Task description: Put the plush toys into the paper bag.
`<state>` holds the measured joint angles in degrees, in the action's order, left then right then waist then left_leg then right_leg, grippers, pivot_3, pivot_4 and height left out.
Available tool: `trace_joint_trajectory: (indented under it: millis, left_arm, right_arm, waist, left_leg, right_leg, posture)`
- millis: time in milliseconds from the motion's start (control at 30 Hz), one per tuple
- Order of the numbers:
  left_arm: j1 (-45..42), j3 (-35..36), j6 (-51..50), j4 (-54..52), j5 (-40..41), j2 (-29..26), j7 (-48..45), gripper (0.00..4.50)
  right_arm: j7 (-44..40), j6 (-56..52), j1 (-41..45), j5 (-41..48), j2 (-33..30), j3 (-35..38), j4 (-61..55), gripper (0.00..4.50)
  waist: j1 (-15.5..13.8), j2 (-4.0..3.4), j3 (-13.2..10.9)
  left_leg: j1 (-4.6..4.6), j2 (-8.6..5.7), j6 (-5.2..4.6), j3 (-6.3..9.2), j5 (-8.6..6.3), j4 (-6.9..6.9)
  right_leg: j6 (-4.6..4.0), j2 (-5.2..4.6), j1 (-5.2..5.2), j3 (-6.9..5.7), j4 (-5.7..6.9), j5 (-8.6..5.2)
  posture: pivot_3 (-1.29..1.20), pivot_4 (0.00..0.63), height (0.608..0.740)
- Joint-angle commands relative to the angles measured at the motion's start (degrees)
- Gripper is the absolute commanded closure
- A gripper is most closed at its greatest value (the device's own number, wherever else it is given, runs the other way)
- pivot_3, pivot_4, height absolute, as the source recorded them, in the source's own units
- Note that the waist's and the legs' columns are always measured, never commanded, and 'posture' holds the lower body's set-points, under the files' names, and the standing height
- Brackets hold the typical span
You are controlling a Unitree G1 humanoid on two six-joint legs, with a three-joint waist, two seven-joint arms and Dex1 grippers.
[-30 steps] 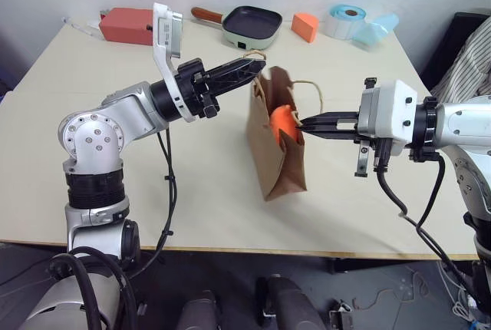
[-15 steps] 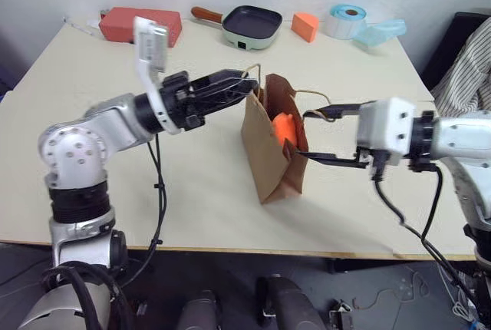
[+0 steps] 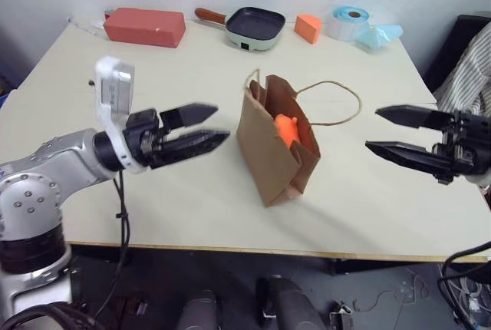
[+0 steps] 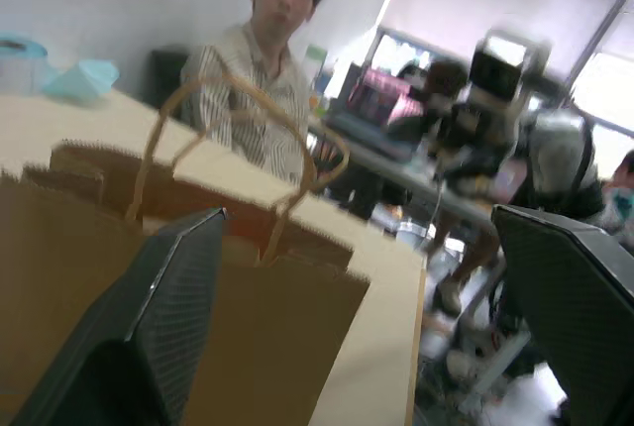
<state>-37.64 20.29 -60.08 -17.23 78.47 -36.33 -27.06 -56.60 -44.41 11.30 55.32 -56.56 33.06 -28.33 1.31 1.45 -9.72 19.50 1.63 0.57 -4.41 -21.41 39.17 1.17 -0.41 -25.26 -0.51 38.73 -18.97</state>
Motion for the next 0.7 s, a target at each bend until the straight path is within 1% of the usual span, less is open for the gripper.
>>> trace_joint_trajectory:
  millis: [33, 100, 167, 233, 267, 300, 367, 433, 467, 533, 567, 700]
  left_arm:
    - [-2.6, -0.4, -0.4, 1.6, 2.0, -1.6, -0.5, 0.03]
    - [-1.2, -0.9, -1.4, 0.9, 0.8, -4.2, -2.7, 0.03]
    - [3.3, -1.9, -1.4, -2.2, -2.7, -7.9, -6.9, 0.03]
    - [7.5, -3.2, -0.3, -5.0, -5.6, -10.4, -9.9, 0.03]
    - [9.8, -4.7, 1.3, -6.7, -8.3, -11.0, -11.5, 0.00]
    - [11.6, -6.8, 3.6, -8.2, -11.6, -10.8, -12.7, 0.00]
    - [13.2, -11.4, 7.9, -9.4, -17.3, -8.4, -13.7, 0.00]
    - [13.6, -17.8, 13.5, -9.3, -24.6, -5.2, -14.8, 0.00]
    - [13.7, -20.7, 16.3, -8.8, -28.1, -3.6, -15.5, 0.00]
    - [13.6, -23.8, 19.7, -7.8, -32.4, -1.3, -16.4, 0.00]
    - [13.4, -24.7, 21.6, -6.4, -34.5, 0.5, -16.0, 0.00]
    - [13.5, -25.6, 26.5, -3.1, -39.6, 5.0, -14.8, 0.00]
  right_arm:
    - [0.8, 2.6, -0.9, -0.5, 0.8, -0.6, -2.9, 1.47]
    - [0.3, 3.4, -3.0, -2.7, 0.3, -1.6, -3.6, 1.47]
    - [-0.2, 4.7, -5.6, -5.3, 0.3, -3.1, -3.6, 1.47]
    - [0.8, 5.9, -6.1, -7.6, 1.1, -5.7, -2.7, 1.47]
    - [1.7, 6.5, -5.4, -9.1, 1.8, -8.0, -1.8, 1.84]
    - [2.6, 7.8, -4.2, -11.5, 2.9, -11.1, -0.4, 2.00]
    - [3.9, 10.6, -1.1, -16.4, 5.5, -17.6, 3.3, 2.66]
    - [4.9, 13.3, 3.1, -21.1, 9.1, -24.1, 7.8, 3.32]
    - [5.2, 13.7, 5.3, -22.3, 11.0, -26.7, 9.6, 3.66]
    - [5.1, 14.4, 8.1, -24.0, 13.5, -29.7, 11.8, 4.31]
    - [5.1, 14.6, 9.8, -24.7, 14.9, -31.4, 12.4, 4.46]
    - [5.2, 13.6, 13.4, -25.2, 18.9, -35.4, 11.9, 4.46]
  waist:
    - [0.5, -0.02, 0.0]
    - [0.7, -0.04, 0.0]
    - [0.7, -0.04, 0.0]
    - [0.7, -0.05, 0.0]
    - [0.6, -0.05, 0.0]
    - [0.5, -0.04, 0.0]
    - [0.4, 0.00, 0.0]
    - [0.3, 0.00, 0.0]
    - [0.3, 0.00, 0.0]
    - [0.3, -0.02, 0.0]
    - [0.3, -0.02, 0.0]
    - [0.5, -0.03, 0.0]
  left_leg:
    - [-0.01, 0.00, 0.00, -0.02, 0.00, -0.01]
    - [-0.13, 0.00, 0.02, -0.06, 0.00, -0.13]
    - [-0.15, 0.05, 0.10, -0.06, 0.03, -0.17]
    - [-0.19, 0.06, 0.13, -0.06, 0.03, -0.21]
    - [-0.19, 0.04, 0.13, -0.06, 0.03, -0.17]
    - [-0.19, 0.04, 0.12, -0.06, 0.03, -0.11]
    - [-0.35, 0.01, 0.10, -0.05, 0.02, -0.08]
    - [-0.39, -0.01, 0.05, -0.03, 0.01, -0.07]
    - [-0.40, -0.03, 0.05, -0.03, 0.01, -0.06]
    - [-0.30, -0.05, 0.04, -0.04, 0.01, -0.07]
    - [-0.20, -0.04, 0.04, -0.05, 0.01, -0.10]
    - [-0.02, 0.02, 0.04, -0.05, 0.01, -0.11]
  right_leg:
    - [0.00, 0.02, 0.00, 0.02, 0.00, 0.00]
    - [0.00, 0.09, -0.01, 0.15, 0.03, 0.00]
    - [0.00, 0.15, -0.04, 0.15, 0.03, 0.00]
    - [-0.03, 0.16, -0.04, 0.18, 0.03, -0.02]
    - [-0.03, 0.14, -0.04, 0.21, 0.05, -0.02]
    - [-0.03, 0.12, -0.03, 0.21, 0.06, -0.02]
    - [-0.03, 0.09, 0.17, 0.22, 0.00, -0.02]
    - [-0.03, 0.07, 0.27, 0.21, -0.04, -0.01]
    - [-0.03, 0.07, 0.28, 0.21, -0.06, -0.01]
    - [-0.04, 0.08, 0.17, 0.20, -0.03, -0.01]
    - [-0.04, 0.09, 0.04, 0.20, -0.03, -0.01]
    - [-0.07, 0.12, -0.21, 0.18, 0.07, -0.04]
  posture:
    - [0.00, 0.150, 0.740]
    - [0.00, 0.150, 0.740]
    - [0.00, 0.150, 0.740]
    - [0.00, 0.150, 0.740]
    - [0.00, 0.150, 0.740]
    - [0.00, 0.150, 0.740]
    - [0.00, 0.150, 0.740]
    - [0.00, 0.150, 0.740]
    - [0.00, 0.150, 0.740]
    - [0.00, 0.150, 0.740]
    - [0.00, 0.150, 0.740]
    - [0.00, 0.150, 0.740]
